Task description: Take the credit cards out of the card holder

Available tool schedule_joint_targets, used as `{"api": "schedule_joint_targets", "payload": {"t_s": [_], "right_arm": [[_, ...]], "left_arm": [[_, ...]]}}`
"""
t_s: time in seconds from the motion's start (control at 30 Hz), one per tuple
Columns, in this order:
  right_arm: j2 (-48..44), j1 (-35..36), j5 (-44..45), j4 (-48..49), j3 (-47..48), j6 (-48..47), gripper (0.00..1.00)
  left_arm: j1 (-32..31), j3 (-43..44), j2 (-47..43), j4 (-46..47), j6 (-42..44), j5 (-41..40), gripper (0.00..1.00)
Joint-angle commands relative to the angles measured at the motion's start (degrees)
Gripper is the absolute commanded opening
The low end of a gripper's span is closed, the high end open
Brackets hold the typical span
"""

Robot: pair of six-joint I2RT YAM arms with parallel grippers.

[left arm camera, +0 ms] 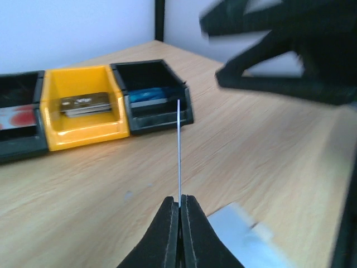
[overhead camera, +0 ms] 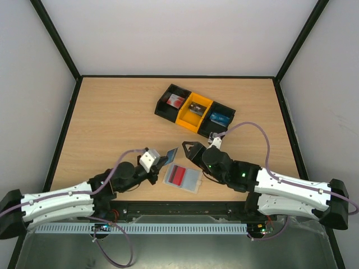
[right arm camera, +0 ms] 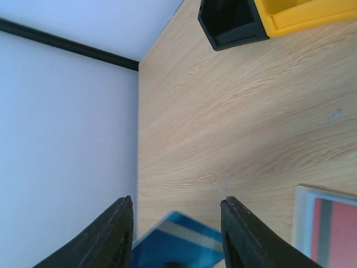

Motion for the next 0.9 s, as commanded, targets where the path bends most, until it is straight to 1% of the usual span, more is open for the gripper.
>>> {"api": "schedule_joint_targets", "payload": {"t_s": [0.0, 0.1, 0.33, 0.57, 0.87], "right_arm": [[-0.9, 0.0, 1.3, -7.0, 2.9, 11.2, 0.44], [-1.3, 0.0, -0.9, -5.4, 2.0, 13.5, 0.44], [1.4, 0.0, -7.7, -2.3, 0.9, 16.2, 0.44], [4.9, 0.0, -10.2, 2.3, 1.5, 15.8, 0.38], [9.0, 0.0, -13.0, 7.1, 3.0, 14.5, 0.36]], "left_arm": [[-5.8, 1.6, 4.1, -0.8, 12.1, -18.0, 0.03], [-8.3, 1.6, 6.6, 1.3, 13.5, -21.5, 0.03], [-10.7, 1.5, 9.4, 4.2, 17.3, -25.5, 0.03], [-12.1, -1.6, 7.4, 7.3, 18.8, -25.7, 0.03], [-12.5, -2.7, 6.3, 7.0, 19.7, -25.4, 0.03]]}}
